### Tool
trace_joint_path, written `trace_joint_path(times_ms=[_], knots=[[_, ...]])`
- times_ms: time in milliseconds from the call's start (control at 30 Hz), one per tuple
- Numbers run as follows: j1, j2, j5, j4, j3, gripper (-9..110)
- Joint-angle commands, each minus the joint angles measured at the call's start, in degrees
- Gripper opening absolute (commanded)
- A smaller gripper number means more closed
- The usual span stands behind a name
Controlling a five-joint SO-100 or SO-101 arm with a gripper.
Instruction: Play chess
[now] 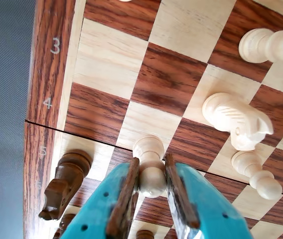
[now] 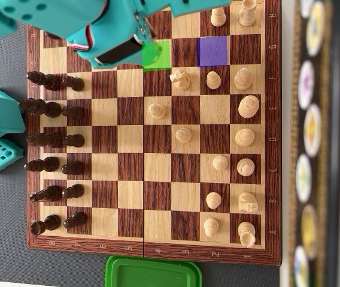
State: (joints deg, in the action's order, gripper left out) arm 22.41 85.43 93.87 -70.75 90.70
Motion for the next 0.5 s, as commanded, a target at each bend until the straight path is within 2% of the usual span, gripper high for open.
trace_joint_path(times_ms=[0, 467], knots=[[1.05, 2.46, 0.44, 0.7, 0.35, 8], [1.32, -1.85, 0.35, 4.13, 0.18, 8]])
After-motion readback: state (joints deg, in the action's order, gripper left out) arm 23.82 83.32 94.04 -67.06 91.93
